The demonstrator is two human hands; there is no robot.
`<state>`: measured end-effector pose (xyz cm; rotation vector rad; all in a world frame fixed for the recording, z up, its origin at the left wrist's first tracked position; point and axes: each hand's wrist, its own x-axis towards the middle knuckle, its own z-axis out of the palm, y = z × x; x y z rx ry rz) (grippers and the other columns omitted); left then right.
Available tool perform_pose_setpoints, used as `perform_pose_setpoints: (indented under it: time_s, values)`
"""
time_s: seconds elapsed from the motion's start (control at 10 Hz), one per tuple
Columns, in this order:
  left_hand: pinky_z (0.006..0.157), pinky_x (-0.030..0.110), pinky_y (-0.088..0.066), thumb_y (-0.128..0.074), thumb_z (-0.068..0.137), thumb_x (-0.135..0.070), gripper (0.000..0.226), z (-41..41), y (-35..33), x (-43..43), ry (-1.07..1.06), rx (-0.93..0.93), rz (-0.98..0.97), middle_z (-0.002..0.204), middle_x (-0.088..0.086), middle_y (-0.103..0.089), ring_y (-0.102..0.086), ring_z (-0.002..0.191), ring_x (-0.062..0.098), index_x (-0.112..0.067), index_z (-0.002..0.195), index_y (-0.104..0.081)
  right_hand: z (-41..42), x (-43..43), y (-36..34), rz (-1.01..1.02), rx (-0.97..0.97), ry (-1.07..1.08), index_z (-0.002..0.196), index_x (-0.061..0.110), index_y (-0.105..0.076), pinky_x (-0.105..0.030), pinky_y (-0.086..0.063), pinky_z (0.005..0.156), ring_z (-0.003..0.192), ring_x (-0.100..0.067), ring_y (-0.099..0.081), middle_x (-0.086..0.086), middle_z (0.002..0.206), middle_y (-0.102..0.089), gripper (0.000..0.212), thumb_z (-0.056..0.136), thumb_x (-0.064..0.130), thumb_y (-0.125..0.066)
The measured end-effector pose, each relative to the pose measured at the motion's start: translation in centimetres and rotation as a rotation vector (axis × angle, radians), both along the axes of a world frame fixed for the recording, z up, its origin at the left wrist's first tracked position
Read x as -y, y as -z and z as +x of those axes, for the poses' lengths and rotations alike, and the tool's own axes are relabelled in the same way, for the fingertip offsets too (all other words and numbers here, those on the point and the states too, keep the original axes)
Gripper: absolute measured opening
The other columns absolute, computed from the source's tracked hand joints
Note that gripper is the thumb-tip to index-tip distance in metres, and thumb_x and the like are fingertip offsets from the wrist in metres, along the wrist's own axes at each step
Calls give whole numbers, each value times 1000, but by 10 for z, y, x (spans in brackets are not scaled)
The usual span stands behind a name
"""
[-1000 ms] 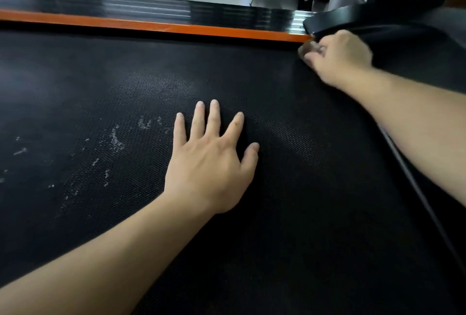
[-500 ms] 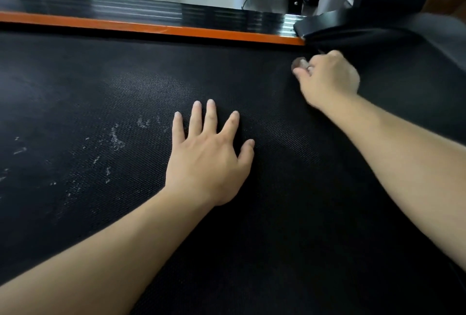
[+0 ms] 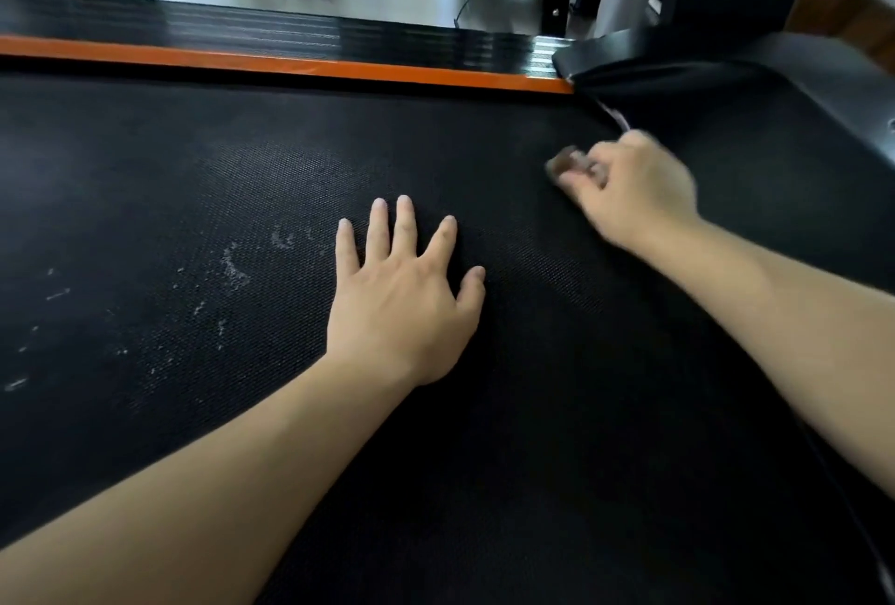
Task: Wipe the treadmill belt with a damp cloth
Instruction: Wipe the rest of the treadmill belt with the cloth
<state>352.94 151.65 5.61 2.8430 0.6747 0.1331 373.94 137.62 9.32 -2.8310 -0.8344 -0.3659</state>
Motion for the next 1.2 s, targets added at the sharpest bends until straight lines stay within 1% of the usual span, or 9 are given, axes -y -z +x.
perform_pose_setpoints:
  time_s: [0.1,0.2,0.3,0.4,0.6,0.7,0.9,1.1,1.2]
  values:
    - [124,53,8,-17,99,-65,69,1,0,0,-4,2,3,171,9,0,11,157,27,-35,161,-13,12,1,-12,0,41,238,111,14,-70,-41,-47,84,101,-39,-58,-16,110,-56,43,95,50,-54]
    - [124,53,7,-17,99,-66,69,2,1,0,-6,-8,2,171,9,0,11,157,27,-36,161,-13,-27,-9,2,-29,17,-18,96,16,-69,-36,-44,70,89,-32,-58,-11,100,-55,36,94,50,-57]
    - [124,53,8,-18,99,-65,69,0,0,0,-3,-10,-7,171,10,0,11,157,27,-36,161,-14,-29,9,3,-6,6,-18,91,19,-67,-32,-41,66,84,-29,-57,-7,94,-54,36,91,54,-58]
    - [124,53,8,-19,99,-65,69,0,0,1,-6,5,-6,171,10,-2,10,157,27,-35,161,-16,-5,23,-9,45,-2,274,109,17,-69,-36,-42,75,99,-34,-58,-12,106,-55,40,93,51,-56]
    - [124,53,8,-19,99,-65,68,1,1,1,-6,-3,-2,171,10,-2,9,157,27,-35,161,-17,-51,27,6,-7,31,-44,87,18,-65,-33,-40,67,85,-27,-55,-6,94,-53,35,92,52,-58]
    - [124,53,7,-19,99,-65,69,1,1,0,-4,-3,-2,171,10,-2,9,157,27,-35,161,-17,-20,35,-10,-11,12,225,106,15,-69,-39,-44,76,97,-34,-58,-12,104,-56,42,94,52,-54]
    - [124,54,6,-21,99,-65,69,1,1,0,-1,-10,-19,171,11,-2,8,157,28,-34,160,-18,-91,50,4,20,-66,-88,77,22,-55,-31,-36,63,75,-21,-49,-1,85,-46,32,91,50,-60]
    - [124,55,7,-21,99,-64,69,0,0,0,5,-10,-23,171,12,-3,8,157,29,-33,160,-19,-68,57,-8,-29,32,202,101,14,-66,-36,-41,71,91,-32,-57,-10,98,-53,37,95,49,-55]
    - [124,55,7,-23,99,-64,69,-1,0,-1,4,-12,-23,170,13,-3,8,157,29,-33,160,-20,-123,58,7,4,-35,-80,83,18,-60,-31,-35,62,76,-23,-50,-3,86,-48,31,92,47,-61]
